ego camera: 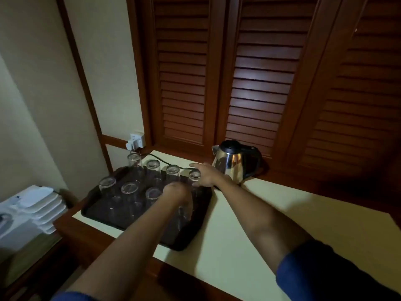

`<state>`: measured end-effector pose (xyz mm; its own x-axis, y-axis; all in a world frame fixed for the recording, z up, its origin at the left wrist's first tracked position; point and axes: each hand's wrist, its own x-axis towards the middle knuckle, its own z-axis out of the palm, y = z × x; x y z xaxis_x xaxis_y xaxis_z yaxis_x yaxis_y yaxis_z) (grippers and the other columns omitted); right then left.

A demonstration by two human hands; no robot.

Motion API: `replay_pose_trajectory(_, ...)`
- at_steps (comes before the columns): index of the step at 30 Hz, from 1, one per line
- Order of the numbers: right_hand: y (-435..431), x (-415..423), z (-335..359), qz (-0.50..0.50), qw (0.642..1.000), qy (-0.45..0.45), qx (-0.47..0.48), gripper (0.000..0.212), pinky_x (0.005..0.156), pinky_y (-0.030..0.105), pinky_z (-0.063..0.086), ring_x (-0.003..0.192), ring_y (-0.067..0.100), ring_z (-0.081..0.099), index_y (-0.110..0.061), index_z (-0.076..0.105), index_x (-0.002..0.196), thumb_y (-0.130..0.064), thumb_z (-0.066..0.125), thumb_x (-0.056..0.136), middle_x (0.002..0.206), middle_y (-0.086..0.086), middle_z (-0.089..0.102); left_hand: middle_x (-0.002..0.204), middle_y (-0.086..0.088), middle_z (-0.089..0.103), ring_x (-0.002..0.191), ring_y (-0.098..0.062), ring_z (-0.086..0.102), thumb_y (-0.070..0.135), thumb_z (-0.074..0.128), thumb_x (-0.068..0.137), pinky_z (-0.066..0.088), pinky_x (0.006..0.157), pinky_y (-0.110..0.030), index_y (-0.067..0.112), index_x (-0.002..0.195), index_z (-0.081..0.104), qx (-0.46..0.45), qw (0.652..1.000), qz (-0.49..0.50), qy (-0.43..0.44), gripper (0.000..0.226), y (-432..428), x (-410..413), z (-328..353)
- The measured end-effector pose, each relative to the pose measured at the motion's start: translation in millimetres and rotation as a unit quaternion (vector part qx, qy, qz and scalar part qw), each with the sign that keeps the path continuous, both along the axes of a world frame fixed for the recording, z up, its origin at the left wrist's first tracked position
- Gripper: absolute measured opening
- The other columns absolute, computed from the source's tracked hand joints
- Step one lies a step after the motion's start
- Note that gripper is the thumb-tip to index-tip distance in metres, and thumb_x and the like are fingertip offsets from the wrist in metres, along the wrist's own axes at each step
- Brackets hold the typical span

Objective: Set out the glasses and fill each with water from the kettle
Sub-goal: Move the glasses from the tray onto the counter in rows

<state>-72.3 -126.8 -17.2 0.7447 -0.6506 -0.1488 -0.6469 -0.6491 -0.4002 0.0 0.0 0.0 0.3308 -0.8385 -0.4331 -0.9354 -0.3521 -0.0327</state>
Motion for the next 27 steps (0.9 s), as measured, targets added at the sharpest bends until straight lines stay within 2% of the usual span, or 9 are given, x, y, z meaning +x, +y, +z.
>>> replay_pose_trajectory(4, 0, 7, -10, 0.003, 1.000, 0.009, 0.013, 0.076, 0.114, 0.043, 0.046, 0.142, 0.037, 0.052, -0.020, 0.047, 0.156, -0.024, 0.083, 0.089, 0.157, 0.017, 0.053, 0.126, -0.011, 0.071, 0.112, -0.031, 0.071, 0.036, 0.096, 0.065, 0.056, 0.079, -0.034, 0.009, 0.138, 0.058, -0.002, 0.999, 0.010, 0.037, 0.087, 2, 5, 0)
replay_pose_trajectory(8, -5, 5, -11, -0.005, 1.000, -0.014, 0.007, 0.058, 0.106, 0.041, 0.051, 0.132, 0.037, 0.059, -0.017, 0.059, 0.142, -0.018, 0.081, 0.089, 0.147, 0.016, 0.061, 0.065, 0.002, 0.060, 0.057, -0.014, 0.058, 0.038, 0.096, 0.061, 0.048, 0.053, -0.023, 0.019, 0.116, 0.070, -0.010, 1.000, -0.016, 0.016, 0.064, 8, 11, 13)
replay_pose_trajectory(10, -5, 4, -8, -0.001, 1.000, -0.018, 0.005, 0.054, 0.102, 0.040, 0.053, 0.127, 0.037, 0.061, -0.018, 0.060, 0.139, -0.019, 0.080, 0.088, 0.143, 0.017, 0.063, 0.073, 0.001, 0.066, 0.066, -0.017, 0.066, 0.042, 0.096, 0.054, 0.054, 0.063, -0.027, 0.025, 0.104, 0.066, -0.022, 1.000, -0.014, -0.015, 0.061, 10, 11, 16)
replay_pose_trajectory(12, -5, 3, -4, 0.009, 1.000, -0.015, -0.005, 0.051, 0.098, 0.039, 0.055, 0.123, 0.038, 0.063, -0.020, 0.062, 0.136, -0.014, 0.077, 0.087, 0.138, 0.017, 0.065, 0.095, -0.001, 0.075, 0.096, -0.022, 0.074, 0.046, 0.095, 0.049, 0.053, 0.075, -0.033, 0.022, 0.087, 0.066, -0.037, 0.998, -0.007, -0.051, 0.054, 11, 8, 19)
replay_pose_trajectory(14, -4, 3, -2, 0.012, 1.000, -0.024, -0.007, 0.049, 0.097, 0.040, 0.056, 0.121, 0.038, 0.063, -0.021, 0.064, 0.133, -0.007, 0.072, 0.087, 0.137, 0.017, 0.065, 0.082, 0.002, 0.068, 0.102, -0.023, 0.073, 0.051, 0.093, 0.050, 0.051, 0.077, -0.034, 0.025, 0.067, 0.051, -0.053, 0.997, -0.002, -0.060, 0.052, 13, 5, 25)
replay_pose_trajectory(20, -5, -11, 8, -0.051, 0.994, -0.093, 0.017, 0.043, 0.072, 0.034, 0.056, 0.102, 0.030, 0.069, -0.025, 0.066, 0.118, -0.007, 0.074, 0.080, 0.118, 0.009, 0.068, 0.094, 0.001, 0.071, 0.099, -0.025, 0.073, 0.058, 0.085, 0.057, 0.059, 0.081, -0.034, 0.021, 0.110, 0.074, -0.107, 0.994, -0.003, -0.005, 0.065, 27, 12, 40)
replay_pose_trajectory(22, -4, -25, 10, -0.109, 0.980, -0.151, 0.064, 0.043, 0.071, 0.038, 0.063, 0.091, 0.024, 0.070, -0.023, 0.063, 0.109, -0.010, 0.086, 0.076, 0.105, 0.002, 0.066, 0.102, 0.001, 0.073, 0.098, -0.023, 0.070, 0.052, 0.086, 0.060, 0.060, 0.085, -0.035, 0.023, 0.113, 0.074, -0.128, 0.991, 0.023, 0.043, 0.062, 37, 18, 41)
replay_pose_trajectory(25, -4, -54, 8, -0.184, 0.944, -0.240, 0.133, 0.050, 0.085, 0.046, 0.066, 0.103, 0.023, 0.069, -0.019, 0.062, 0.105, -0.017, 0.096, 0.068, 0.111, 0.002, 0.067, 0.107, 0.004, 0.068, 0.104, -0.020, 0.065, 0.046, 0.084, 0.072, 0.055, 0.095, -0.039, 0.034, 0.107, 0.067, -0.144, 0.976, 0.045, 0.158, 0.041, 60, 27, 48)
replay_pose_trajectory(27, -4, -77, 3, -0.241, 0.903, -0.301, 0.191, 0.053, 0.081, 0.041, 0.064, 0.101, 0.019, 0.069, -0.016, 0.065, 0.108, -0.022, 0.098, 0.067, 0.110, 0.001, 0.070, 0.103, 0.002, 0.074, 0.102, -0.021, 0.068, 0.041, 0.083, 0.077, 0.054, 0.093, -0.038, 0.038, 0.099, 0.067, -0.205, 0.938, 0.045, 0.277, 0.028, 76, 29, 47)
